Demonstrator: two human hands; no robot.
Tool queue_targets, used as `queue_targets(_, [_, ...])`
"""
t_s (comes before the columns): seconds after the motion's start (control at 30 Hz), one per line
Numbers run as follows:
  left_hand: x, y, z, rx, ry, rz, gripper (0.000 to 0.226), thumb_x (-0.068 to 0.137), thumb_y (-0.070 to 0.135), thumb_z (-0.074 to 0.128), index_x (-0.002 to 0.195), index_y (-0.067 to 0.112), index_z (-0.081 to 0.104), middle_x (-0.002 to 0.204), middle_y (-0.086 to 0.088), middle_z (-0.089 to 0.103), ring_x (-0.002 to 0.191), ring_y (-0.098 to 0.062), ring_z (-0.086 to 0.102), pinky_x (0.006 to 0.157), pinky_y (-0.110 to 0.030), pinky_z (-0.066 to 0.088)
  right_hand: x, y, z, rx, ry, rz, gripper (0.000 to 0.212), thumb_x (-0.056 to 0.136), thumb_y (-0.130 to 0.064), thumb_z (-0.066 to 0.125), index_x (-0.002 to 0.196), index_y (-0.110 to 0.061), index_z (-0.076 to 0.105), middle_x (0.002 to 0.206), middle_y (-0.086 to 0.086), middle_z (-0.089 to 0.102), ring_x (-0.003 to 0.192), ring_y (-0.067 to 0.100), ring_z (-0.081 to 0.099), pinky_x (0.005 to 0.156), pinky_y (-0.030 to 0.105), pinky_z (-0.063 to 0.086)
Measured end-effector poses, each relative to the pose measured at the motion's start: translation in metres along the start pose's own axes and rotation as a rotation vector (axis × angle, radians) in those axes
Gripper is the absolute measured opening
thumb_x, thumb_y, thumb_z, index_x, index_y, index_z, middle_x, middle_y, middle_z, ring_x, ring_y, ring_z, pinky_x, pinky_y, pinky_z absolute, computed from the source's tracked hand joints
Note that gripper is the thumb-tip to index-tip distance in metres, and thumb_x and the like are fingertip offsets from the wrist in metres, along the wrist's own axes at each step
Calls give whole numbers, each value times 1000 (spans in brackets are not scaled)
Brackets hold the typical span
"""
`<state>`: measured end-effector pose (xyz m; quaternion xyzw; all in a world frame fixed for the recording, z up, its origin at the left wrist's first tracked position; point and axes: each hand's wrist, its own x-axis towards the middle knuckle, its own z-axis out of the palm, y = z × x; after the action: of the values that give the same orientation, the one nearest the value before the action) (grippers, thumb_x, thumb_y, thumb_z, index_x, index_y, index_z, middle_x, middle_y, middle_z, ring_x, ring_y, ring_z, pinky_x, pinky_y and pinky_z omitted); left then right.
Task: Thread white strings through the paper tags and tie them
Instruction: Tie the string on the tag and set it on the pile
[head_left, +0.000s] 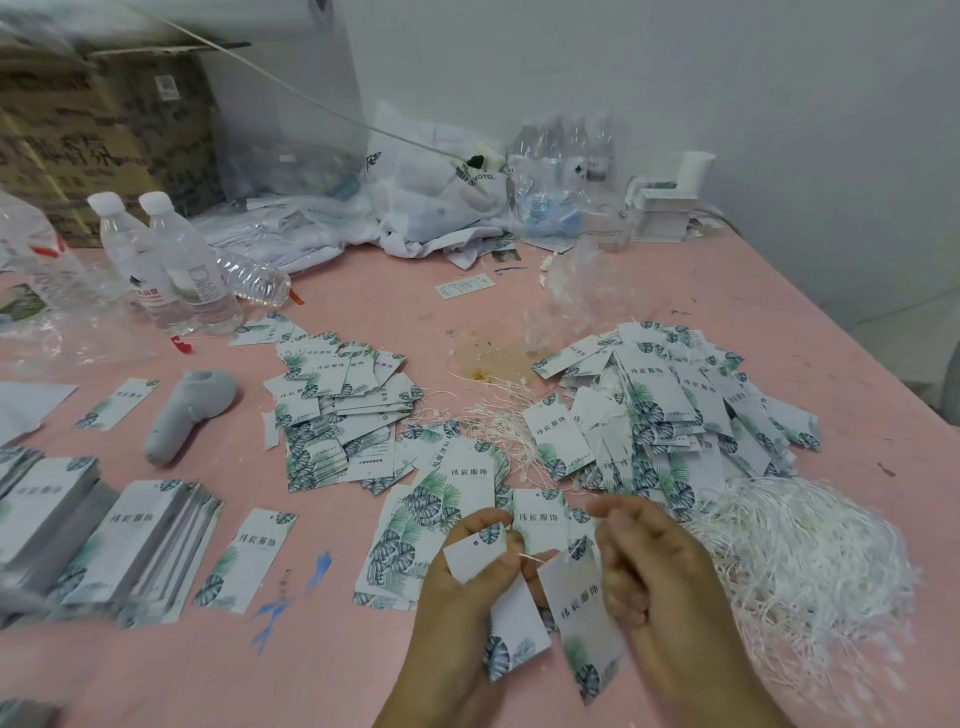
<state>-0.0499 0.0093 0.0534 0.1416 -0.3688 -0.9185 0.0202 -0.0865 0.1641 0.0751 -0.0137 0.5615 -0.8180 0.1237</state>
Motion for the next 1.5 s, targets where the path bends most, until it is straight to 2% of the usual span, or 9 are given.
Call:
queue_targets(0.1, [-3, 1, 1, 47, -22, -14, 31, 67, 0, 76, 93, 17, 74, 79, -17, 69, 72, -35, 71, 61, -41, 59, -12, 14, 13, -582, 54, -302, 27, 69, -50, 70, 93, -37, 71, 64, 2, 51, 53, 5, 46, 51, 19, 42])
queue_targets(0.23, [-4, 1, 3, 89, -17, 4, 30, 66, 1, 76, 90, 18, 75, 81, -16, 70, 69, -30, 69, 58, -36, 58, -11, 21, 18, -922, 55, -618, 13, 75, -33, 74, 86, -37, 69, 74, -11, 53, 58, 1, 53, 54, 8, 39])
queue_targets(0.57, [-4, -5, 1, 204, -36, 76, 30, 68, 6, 76, 95, 18, 72, 80, -16, 68, 67, -28, 65, 61, -36, 58, -8, 20, 15, -854, 53, -580, 8, 77, -23, 73, 79, -30, 72, 72, -9, 55, 57, 6, 54, 53, 14, 42])
queue_targets(0.73, [-4, -13, -4, 422, -32, 139, 27, 69, 9, 62, 87, 29, 59, 71, -9, 65, 59, -19, 58, 54, -27, 49, -7, 22, 20, -847, 103, -625, 16, 74, -13, 72, 73, -28, 66, 70, -13, 51, 57, -2, 49, 55, 4, 35])
queue_targets(0.83, [-5, -17, -4, 522, -79, 209, 14, 78, 12, 60, 84, 20, 51, 66, -5, 59, 58, -13, 51, 52, -21, 43, -7, 25, 27, -840, 107, -631, 10, 75, -20, 68, 77, -29, 63, 72, -14, 51, 56, -3, 48, 55, 5, 36])
queue_targets(0.97, [-3, -18, -4, 485, -120, 222, 20, 81, 13, 64, 89, 7, 47, 68, -4, 60, 61, -11, 50, 55, -19, 43, -6, 25, 30, -849, 106, -620, 2, 75, -30, 60, 77, -30, 61, 72, -13, 52, 57, -3, 48, 55, 5, 37])
queue_targets(1.07, [-3, -17, -3, 491, -114, 241, 29, 77, 24, 68, 89, 7, 47, 67, -4, 57, 60, -11, 47, 54, -20, 41, -7, 25, 28, -863, 106, -615, 2, 74, -29, 60, 73, -29, 61, 71, -14, 52, 57, -3, 49, 55, 5, 36])
queue_targets(1.3, [-4, -18, -2, 489, -114, 243, 17, 83, 11, 64, 88, 6, 48, 68, -8, 53, 60, -12, 46, 53, -19, 40, -6, 27, 28, -897, 138, -576, 13, 70, -15, 68, 67, -26, 62, 70, -12, 52, 55, -1, 47, 53, 5, 35])
queue_targets(1.5, [-6, -16, -5, 482, -204, 210, 23, 69, 20, 68, 91, 21, 64, 78, -7, 69, 67, -12, 59, 59, -22, 47, -4, 24, 23, -780, 142, -450, 23, 76, -9, 76, 71, -28, 65, 65, -7, 53, 54, 4, 47, 52, 11, 39])
